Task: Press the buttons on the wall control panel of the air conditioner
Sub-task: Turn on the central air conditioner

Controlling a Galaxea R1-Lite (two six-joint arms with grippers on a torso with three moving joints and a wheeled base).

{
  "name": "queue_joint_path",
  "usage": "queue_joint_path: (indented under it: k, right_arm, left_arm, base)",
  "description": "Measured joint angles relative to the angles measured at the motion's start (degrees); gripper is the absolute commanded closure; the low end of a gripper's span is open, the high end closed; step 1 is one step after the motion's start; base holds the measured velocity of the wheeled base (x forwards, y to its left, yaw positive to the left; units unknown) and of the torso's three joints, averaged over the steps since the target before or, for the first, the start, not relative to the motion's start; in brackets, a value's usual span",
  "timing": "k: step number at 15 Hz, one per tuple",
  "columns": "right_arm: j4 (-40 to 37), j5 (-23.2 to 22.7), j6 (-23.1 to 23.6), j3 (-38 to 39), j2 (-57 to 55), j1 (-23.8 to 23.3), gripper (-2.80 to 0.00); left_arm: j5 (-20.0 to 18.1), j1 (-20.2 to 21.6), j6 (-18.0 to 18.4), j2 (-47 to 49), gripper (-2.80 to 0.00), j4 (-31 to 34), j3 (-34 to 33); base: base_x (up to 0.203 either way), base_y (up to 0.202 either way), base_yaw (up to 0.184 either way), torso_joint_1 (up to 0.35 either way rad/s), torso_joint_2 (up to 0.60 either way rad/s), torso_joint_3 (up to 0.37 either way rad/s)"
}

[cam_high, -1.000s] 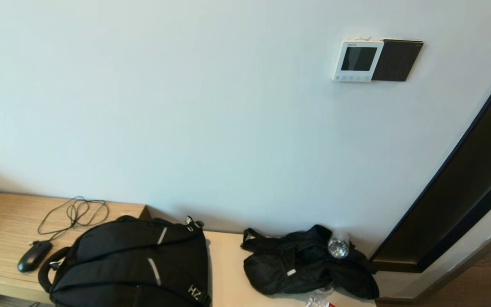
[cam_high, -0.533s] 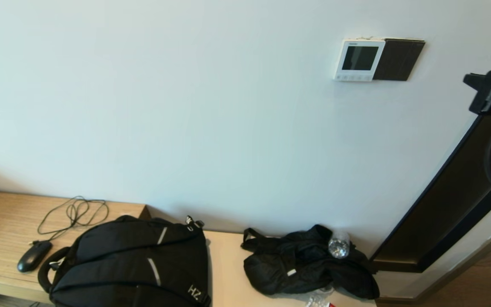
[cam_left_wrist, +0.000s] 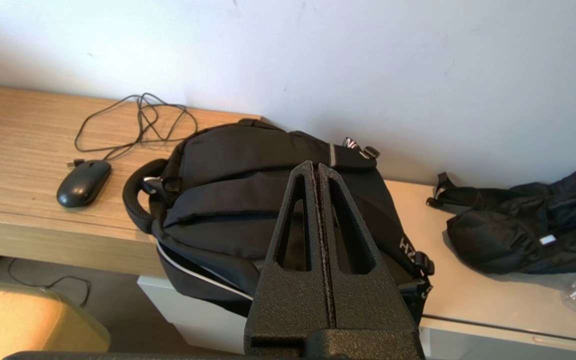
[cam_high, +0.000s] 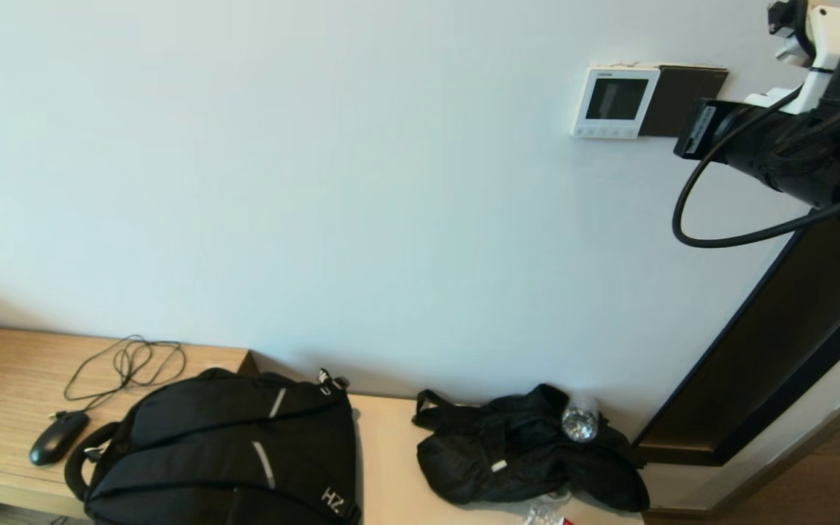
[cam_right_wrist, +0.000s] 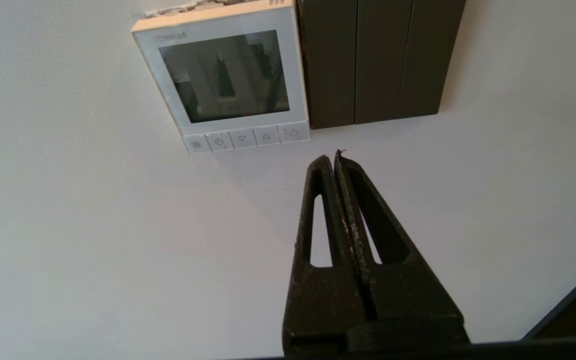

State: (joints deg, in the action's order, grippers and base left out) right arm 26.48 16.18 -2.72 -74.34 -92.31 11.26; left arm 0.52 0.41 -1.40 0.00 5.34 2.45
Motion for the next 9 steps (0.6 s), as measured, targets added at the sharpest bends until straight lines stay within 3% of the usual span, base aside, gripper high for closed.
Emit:
queue_joint_path:
  k: [9]
  right_arm:
    - [0.4,2.5,1.3,-8.8,-10.7,0.3,0.00]
  left_arm:
    - [0.0,0.0,0.0,0.0,0.00,0.0,0.0]
  base:
    - [0.000,0.000,0.000,0.000,0.00,0.000]
